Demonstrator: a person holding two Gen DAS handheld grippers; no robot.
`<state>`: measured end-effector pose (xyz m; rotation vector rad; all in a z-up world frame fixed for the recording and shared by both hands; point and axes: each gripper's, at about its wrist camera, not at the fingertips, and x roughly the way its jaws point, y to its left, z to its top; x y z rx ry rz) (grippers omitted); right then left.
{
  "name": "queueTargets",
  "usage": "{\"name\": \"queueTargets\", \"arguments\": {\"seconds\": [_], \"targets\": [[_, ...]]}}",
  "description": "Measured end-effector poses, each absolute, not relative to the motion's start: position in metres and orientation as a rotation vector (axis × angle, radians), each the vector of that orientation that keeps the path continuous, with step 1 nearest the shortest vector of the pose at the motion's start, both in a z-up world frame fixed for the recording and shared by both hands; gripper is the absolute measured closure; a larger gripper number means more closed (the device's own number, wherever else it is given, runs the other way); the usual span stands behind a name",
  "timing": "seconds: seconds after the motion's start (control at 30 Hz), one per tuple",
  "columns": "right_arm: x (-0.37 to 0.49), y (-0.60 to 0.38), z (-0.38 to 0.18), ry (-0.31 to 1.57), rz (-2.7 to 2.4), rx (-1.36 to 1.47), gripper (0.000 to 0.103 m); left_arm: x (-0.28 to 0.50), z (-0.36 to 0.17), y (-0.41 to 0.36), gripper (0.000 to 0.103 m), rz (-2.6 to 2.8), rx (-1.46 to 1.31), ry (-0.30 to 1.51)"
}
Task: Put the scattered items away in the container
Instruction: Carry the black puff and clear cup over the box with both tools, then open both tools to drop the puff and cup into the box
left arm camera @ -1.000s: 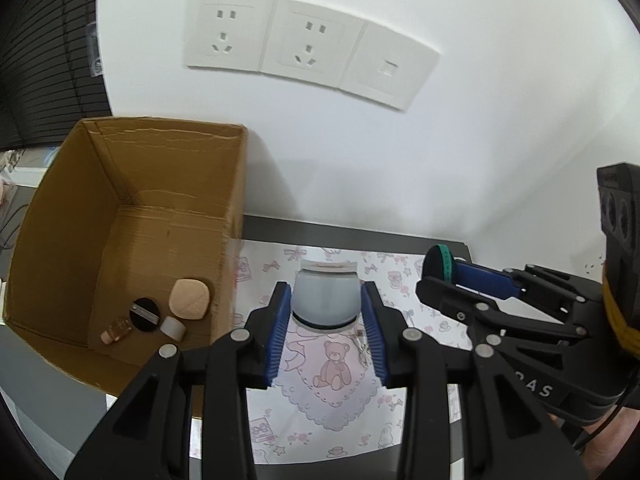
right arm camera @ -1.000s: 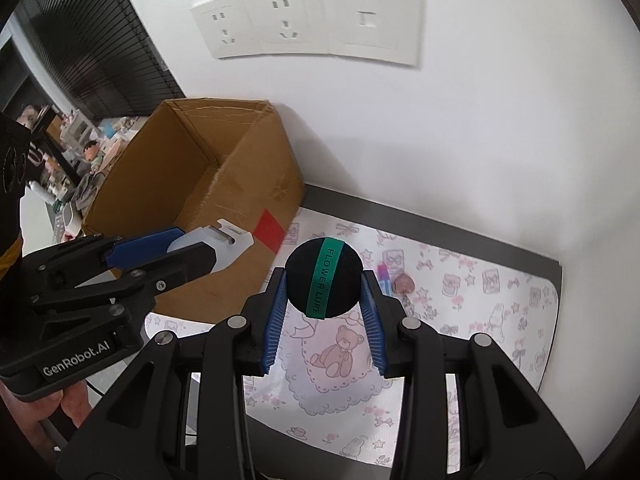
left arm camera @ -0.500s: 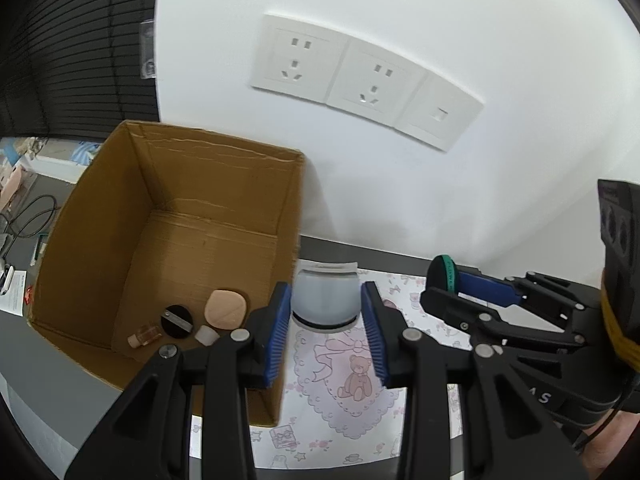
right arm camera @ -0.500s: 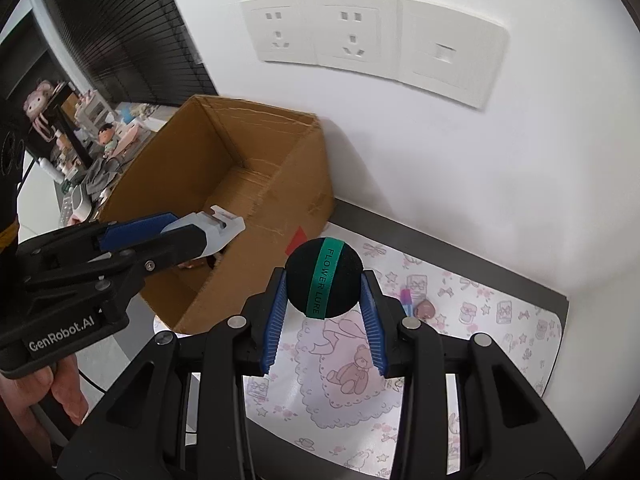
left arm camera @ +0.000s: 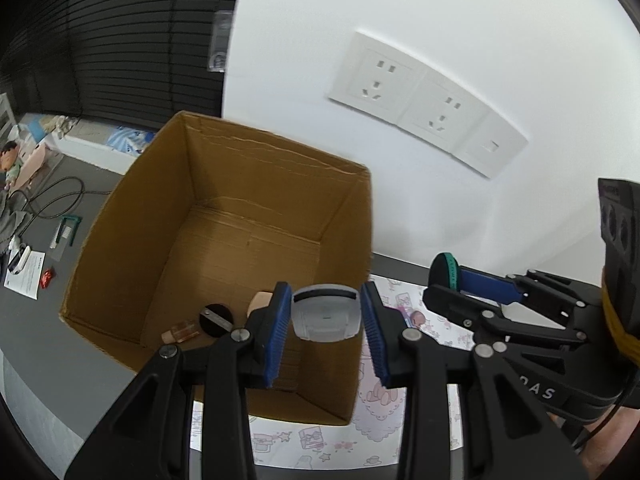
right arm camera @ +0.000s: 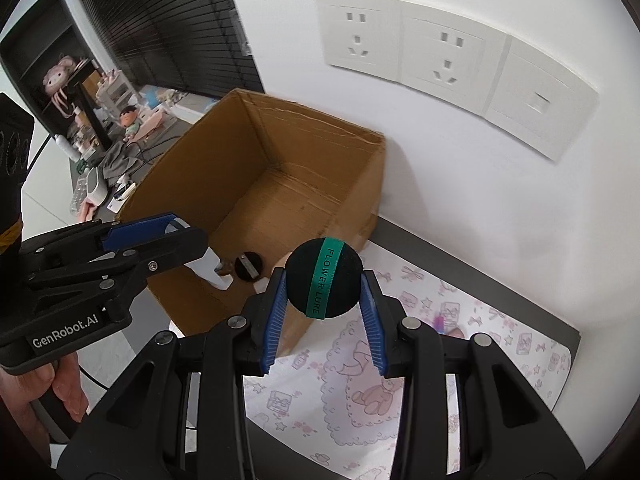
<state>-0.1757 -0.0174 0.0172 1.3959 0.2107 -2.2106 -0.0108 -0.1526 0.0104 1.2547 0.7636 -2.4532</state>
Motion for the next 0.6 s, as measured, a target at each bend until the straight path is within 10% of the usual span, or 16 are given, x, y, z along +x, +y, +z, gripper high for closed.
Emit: {"name": "queueTargets", "arguments": {"seconds": [0.6], "targets": [[-0.197, -0.09, -0.001, 0.284, -2.11, 1.399, 0.066, 0.017, -0.017, -0.209, 0.068, -2.346, 1.236, 0.825]]}}
